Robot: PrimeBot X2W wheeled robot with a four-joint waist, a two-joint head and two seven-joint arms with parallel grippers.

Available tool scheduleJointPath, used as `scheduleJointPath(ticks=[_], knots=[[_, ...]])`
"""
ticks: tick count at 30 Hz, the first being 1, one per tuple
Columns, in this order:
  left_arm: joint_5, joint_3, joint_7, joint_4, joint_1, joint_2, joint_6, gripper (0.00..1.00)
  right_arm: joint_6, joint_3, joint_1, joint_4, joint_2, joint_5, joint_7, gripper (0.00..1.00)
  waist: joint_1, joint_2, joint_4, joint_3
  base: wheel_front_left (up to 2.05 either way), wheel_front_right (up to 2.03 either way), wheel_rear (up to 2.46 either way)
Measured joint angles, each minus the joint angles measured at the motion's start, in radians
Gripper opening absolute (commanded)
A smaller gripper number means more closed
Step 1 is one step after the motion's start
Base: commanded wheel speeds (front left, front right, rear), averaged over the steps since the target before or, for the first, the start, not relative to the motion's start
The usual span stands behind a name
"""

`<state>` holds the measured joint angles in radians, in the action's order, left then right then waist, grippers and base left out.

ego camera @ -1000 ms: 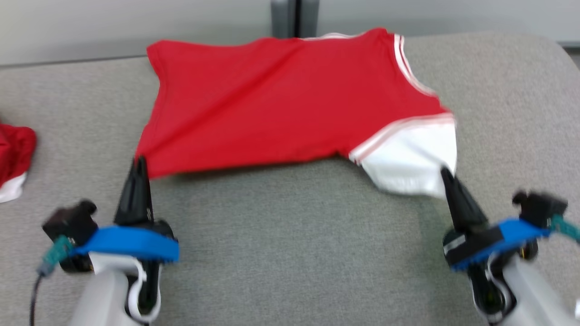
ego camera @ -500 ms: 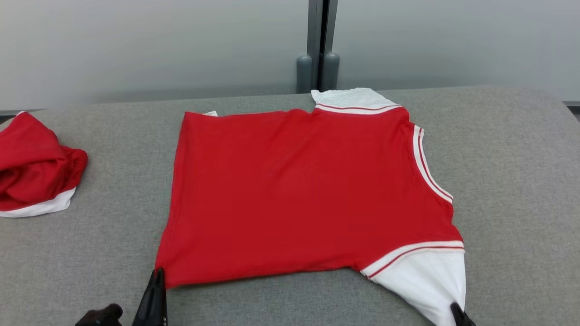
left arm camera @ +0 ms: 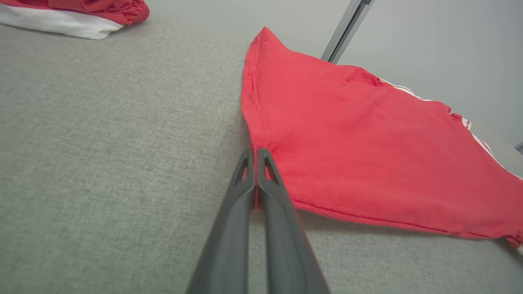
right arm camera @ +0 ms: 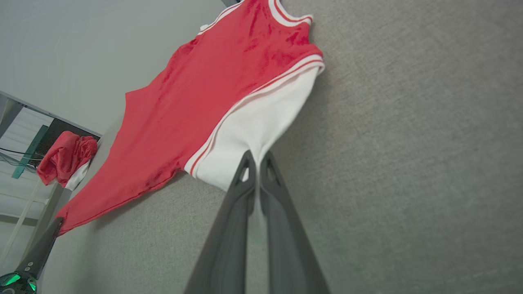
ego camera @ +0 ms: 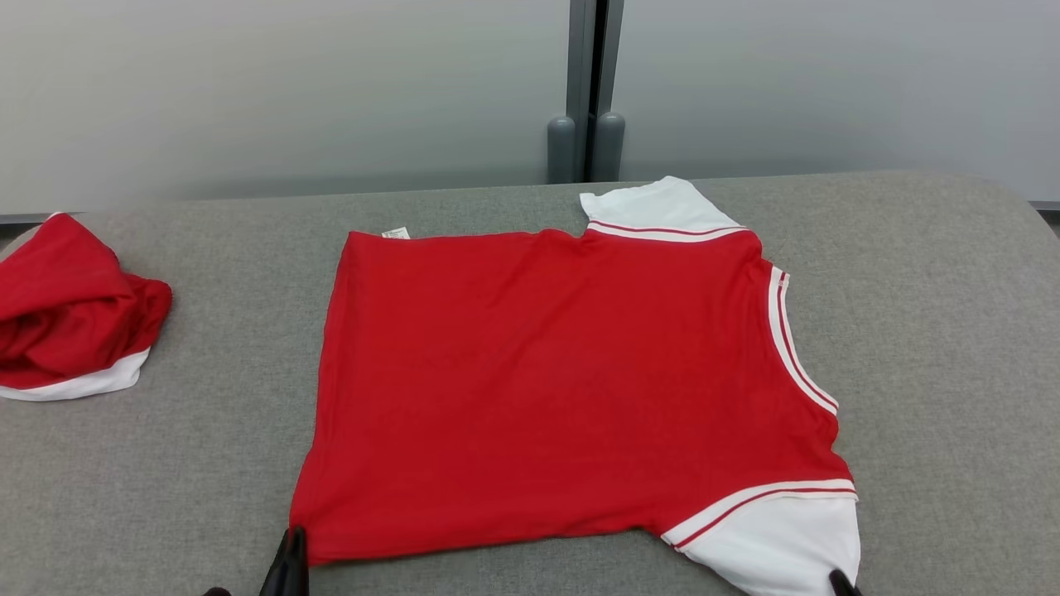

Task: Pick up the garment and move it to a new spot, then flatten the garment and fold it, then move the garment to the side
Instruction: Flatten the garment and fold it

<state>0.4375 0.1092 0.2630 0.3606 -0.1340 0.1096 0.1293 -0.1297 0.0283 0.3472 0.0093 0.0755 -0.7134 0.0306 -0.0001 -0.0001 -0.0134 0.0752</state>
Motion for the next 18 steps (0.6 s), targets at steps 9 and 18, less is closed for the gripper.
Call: scheduleJointPath(ticks=[9,18], knots=[[0.003,0.014,0.000,0.055,0.109,0.019,0.000,0.00,0.000,-0.035,-0.203,0.014,0.013,0.044,0.031,0.00,0.0002,0.0001,-0.015,0.033,0.00,0.00,0.00],[0.006,0.058,0.000,0.103,0.207,0.038,0.000,0.00,0.000,0.014,-0.504,0.211,0.107,0.079,0.038,0.00,0.0003,0.0004,-0.013,0.076,0.00,0.00,0.00]])
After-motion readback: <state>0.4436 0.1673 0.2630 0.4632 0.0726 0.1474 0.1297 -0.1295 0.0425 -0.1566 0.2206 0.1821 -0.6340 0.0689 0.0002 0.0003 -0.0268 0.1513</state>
